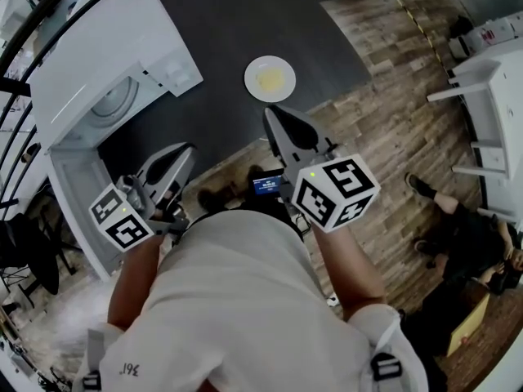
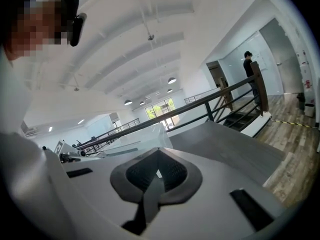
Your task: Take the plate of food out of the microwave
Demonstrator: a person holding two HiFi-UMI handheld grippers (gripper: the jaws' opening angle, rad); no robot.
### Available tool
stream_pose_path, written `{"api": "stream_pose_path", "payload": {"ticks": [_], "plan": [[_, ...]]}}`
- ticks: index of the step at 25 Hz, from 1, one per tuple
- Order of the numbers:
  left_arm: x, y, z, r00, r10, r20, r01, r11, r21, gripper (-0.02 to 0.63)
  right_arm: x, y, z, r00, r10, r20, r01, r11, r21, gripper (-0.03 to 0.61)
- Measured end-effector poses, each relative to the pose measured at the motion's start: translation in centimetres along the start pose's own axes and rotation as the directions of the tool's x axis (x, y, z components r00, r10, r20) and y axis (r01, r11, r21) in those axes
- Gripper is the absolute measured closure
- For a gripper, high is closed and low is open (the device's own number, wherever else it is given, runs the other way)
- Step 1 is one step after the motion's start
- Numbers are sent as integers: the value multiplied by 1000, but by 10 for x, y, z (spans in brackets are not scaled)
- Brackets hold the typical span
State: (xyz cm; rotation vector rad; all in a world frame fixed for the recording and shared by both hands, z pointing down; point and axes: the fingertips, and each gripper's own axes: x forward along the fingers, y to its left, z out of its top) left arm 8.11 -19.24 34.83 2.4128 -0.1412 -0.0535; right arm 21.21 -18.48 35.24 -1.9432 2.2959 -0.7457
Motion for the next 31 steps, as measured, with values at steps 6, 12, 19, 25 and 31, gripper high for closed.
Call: {"api": "stream_pose_path", "payload": {"ticks": [6, 12, 19, 25, 31], "plan": [[-20, -15, 13, 1000, -14, 20, 14, 999, 31, 607, -8, 31, 14, 999, 40, 31, -39, 999, -38, 578], [-30, -18, 20, 999, -29, 32, 28, 999, 39, 607, -7, 43, 21, 998, 40, 49, -38, 998, -42, 578], [-41, -10, 17, 999, -30, 23, 29, 999, 36, 607, 0, 53, 19, 998, 37, 55, -33, 997, -69, 578], [-46, -10, 19, 999, -26, 20, 25, 999, 43, 607, 3, 56, 17, 998, 35, 50, -31, 996, -78, 578], [-48, -17, 19, 999, -19, 27, 18, 999, 43, 607, -1, 58, 20, 998, 40, 40, -37, 996, -86, 578]]}}
